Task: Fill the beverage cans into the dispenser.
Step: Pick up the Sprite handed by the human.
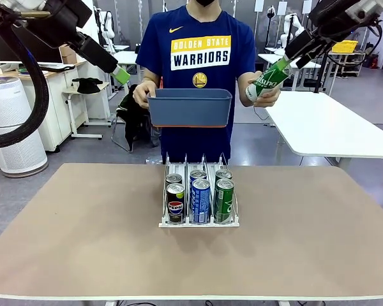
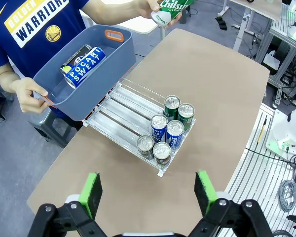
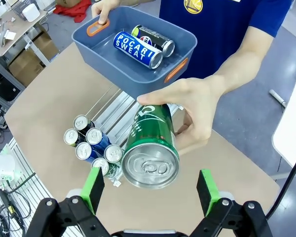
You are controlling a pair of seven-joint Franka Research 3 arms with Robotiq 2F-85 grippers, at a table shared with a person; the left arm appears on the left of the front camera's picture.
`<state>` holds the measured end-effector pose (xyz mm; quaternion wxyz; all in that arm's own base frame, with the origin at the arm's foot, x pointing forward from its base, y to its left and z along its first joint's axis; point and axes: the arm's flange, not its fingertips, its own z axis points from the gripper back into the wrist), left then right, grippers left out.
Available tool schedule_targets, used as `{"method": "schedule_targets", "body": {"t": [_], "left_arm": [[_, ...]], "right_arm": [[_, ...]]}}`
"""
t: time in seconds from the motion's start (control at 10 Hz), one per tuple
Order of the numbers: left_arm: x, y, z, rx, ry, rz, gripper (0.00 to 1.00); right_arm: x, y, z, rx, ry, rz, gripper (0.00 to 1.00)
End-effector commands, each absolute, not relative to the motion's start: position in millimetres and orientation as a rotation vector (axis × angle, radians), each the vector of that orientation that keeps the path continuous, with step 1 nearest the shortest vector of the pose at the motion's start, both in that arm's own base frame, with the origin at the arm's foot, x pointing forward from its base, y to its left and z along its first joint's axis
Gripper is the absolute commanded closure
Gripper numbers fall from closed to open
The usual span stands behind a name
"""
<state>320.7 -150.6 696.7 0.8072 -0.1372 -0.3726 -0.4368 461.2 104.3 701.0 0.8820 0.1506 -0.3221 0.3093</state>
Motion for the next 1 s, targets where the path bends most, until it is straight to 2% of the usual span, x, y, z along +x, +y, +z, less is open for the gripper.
{"method": "schedule_targets", "body": {"t": [0.0,0.5,0.9], "left_arm": [[322,-150,696,-0.294,-0.801,-0.925,0.00],[322,-150,696,-0.294,-0.801,-0.925,0.00],[322,-150,696,-0.294,-0.801,-0.925,0.00]], "right_arm": [[468,104,692,0.318,-0.708,0.669,0.00],[496,115,678,0.345,-0.691,0.672,0.00],[492,118,675,0.324,-0.661,0.656,0.00]]}}
